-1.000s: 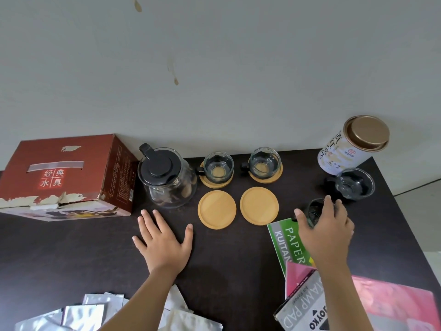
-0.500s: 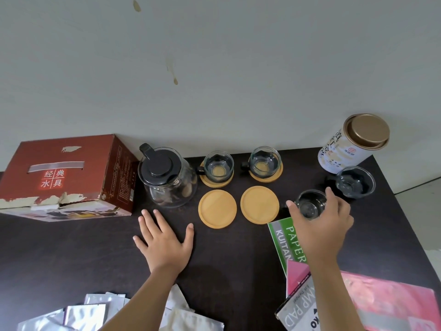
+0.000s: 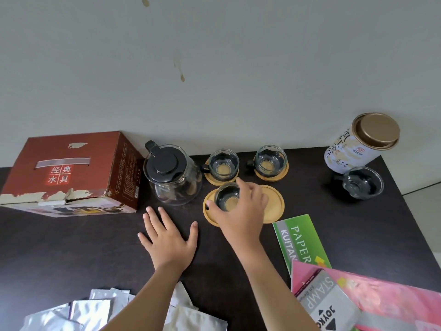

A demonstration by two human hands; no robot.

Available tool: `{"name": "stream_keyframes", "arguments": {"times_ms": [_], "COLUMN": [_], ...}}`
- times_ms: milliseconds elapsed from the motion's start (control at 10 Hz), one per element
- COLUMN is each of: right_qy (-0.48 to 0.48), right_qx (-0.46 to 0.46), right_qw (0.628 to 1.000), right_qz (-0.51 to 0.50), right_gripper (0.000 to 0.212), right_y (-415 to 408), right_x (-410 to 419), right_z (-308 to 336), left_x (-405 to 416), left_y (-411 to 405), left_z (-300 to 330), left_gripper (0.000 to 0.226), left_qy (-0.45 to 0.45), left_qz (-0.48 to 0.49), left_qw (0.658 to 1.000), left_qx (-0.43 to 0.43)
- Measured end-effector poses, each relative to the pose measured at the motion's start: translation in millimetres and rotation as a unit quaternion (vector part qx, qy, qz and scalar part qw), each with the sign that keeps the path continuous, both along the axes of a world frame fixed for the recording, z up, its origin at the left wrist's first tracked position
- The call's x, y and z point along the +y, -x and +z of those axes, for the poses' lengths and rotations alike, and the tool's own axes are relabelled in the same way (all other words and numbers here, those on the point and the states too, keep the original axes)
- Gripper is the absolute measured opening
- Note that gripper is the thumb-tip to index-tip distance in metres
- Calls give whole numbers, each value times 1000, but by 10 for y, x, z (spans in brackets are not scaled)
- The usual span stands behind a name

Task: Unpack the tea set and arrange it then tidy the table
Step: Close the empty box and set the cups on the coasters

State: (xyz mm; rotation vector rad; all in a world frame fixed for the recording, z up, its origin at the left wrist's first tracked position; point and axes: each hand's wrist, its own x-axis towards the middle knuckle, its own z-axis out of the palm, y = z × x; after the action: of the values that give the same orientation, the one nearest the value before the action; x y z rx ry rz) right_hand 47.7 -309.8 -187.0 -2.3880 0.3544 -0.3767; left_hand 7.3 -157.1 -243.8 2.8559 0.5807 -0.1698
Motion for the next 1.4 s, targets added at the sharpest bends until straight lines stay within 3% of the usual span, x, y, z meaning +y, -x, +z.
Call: {"name": "stream_keyframes", "arguments": {"times_ms": [300, 500, 600, 700, 900, 1100, 1200, 1300, 1400], "right_qy": [-9, -18, -48, -67, -65, -149, -202, -201, -226], "right_qx": [6, -5, -49, -81, -99, -110, -117, -103, -109], "right_qw": [1000, 1000, 996, 994, 979, 911, 882, 880, 852], "right_qz": [0, 19, 55, 29, -164, -370, -410, -418, -460], "right_gripper": [78, 90, 84, 64, 45, 78, 98, 105, 106], "right_y": [-26, -2, 73, 132, 79, -138, -245, -318, -397], "right_x": [213, 175, 57, -176, -884, -1560, -1775, -1900, -1959], "right_z": [-173, -165, -143, -158, -306, -397, -440, -464, -466], "left_x": [-6, -17, -16, -12, 2, 0, -3, 0, -6], "left_y": [-1, -3, -2, -4, 1, -3, -5, -4, -7], "left_z": [-12, -10, -13, -23, -31, -27, -29, -36, -36], "left_gripper": [99, 100, 100, 99, 99, 100, 99, 99, 99], "left_qy": [7, 5, 5, 4, 7, 4, 9, 5, 6], "left_qz": [-1, 0, -2, -3, -3, -3, -3, -3, -3], "left_qw": [1000, 1000, 1000, 1000, 1000, 1000, 1000, 1000, 1000], "left_qx": [-7, -7, -9, -8, -13, -10, -15, -11, -12]}}
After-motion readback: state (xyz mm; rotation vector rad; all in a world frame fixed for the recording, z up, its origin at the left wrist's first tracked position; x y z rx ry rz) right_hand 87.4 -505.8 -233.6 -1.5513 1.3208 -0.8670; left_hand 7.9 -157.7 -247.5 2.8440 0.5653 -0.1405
